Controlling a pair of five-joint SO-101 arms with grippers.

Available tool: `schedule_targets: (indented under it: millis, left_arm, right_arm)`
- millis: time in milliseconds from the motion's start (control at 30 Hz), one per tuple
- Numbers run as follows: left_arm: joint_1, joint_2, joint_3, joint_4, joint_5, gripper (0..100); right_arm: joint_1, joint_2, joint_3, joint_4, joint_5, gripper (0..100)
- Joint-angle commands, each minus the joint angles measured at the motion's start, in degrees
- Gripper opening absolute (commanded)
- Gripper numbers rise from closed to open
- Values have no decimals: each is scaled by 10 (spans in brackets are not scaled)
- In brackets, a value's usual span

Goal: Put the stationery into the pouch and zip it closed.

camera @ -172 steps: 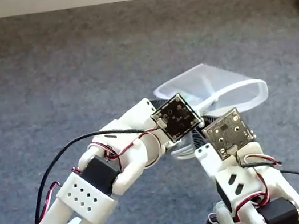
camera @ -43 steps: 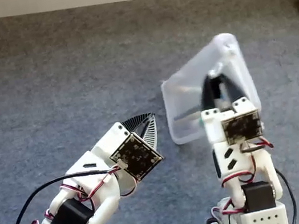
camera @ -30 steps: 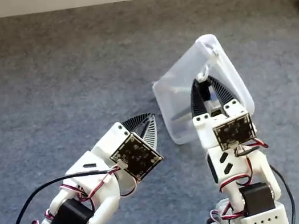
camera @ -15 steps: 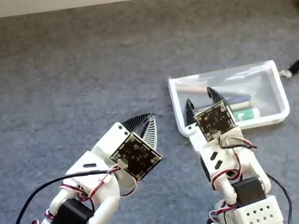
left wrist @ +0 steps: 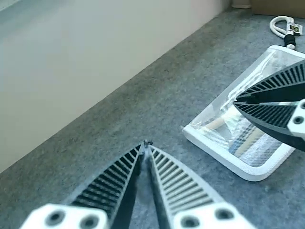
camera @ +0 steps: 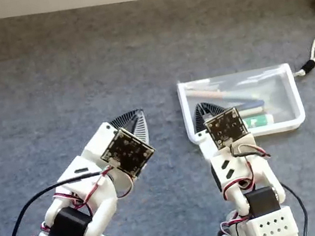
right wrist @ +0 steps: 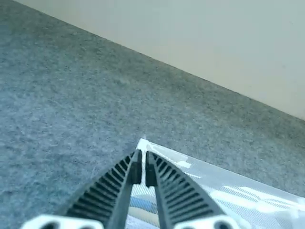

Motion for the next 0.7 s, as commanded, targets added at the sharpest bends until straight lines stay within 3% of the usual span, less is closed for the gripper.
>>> schedule_targets:
  millis: [0, 133, 400, 667]
  left_arm:
    - [-54, -11, -5, 5, 5, 6]
    - [-95, -58, 5, 46, 5, 9]
    - [-134, -293, 128, 65, 4, 11]
    - [-202, -268, 202, 69, 4, 11]
  right_arm:
    - [-1, -1, -20, 0, 6, 6]
    - [-1, -1, -45, 1, 4, 6]
    - [-1, -1, -44, 1, 4, 5]
    - [4, -1, -26, 56, 3, 5]
